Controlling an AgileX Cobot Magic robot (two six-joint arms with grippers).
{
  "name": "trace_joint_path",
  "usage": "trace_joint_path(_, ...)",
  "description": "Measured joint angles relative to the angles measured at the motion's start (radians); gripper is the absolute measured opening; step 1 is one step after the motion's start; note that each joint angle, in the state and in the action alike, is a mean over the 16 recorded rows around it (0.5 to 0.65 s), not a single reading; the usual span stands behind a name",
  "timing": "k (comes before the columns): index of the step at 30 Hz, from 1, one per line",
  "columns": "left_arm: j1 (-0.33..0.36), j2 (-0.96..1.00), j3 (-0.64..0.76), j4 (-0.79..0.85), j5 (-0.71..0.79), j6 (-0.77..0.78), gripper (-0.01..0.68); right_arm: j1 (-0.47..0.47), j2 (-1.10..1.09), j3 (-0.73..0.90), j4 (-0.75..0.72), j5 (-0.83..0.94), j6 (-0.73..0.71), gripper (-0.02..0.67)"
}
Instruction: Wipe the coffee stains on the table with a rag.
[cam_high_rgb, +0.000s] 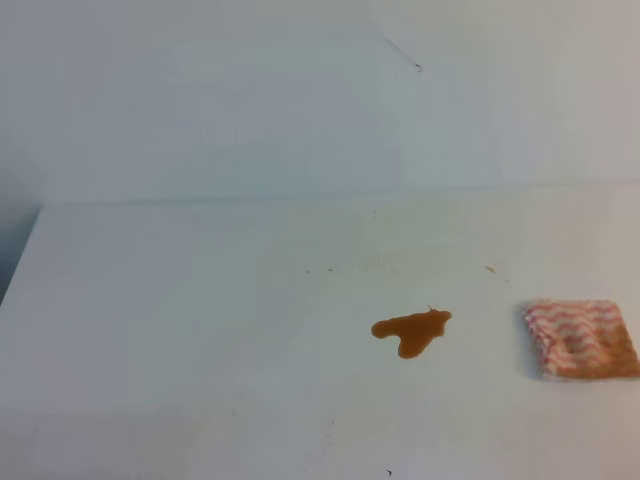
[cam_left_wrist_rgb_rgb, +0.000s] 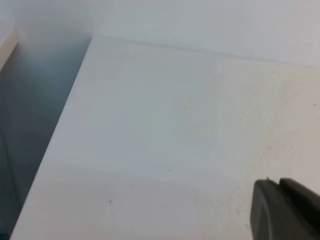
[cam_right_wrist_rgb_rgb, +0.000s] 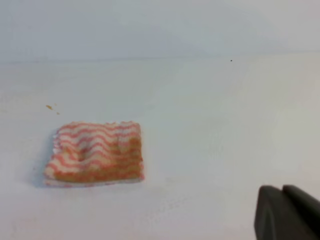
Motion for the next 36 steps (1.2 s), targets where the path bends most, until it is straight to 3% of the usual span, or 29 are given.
trace_joint_path(36,0.0,0.0,0.0,0.0,0.0,0.0,-0.001,-0.034,0.004,-0.004,0.0,0.002,0.0,-0.002)
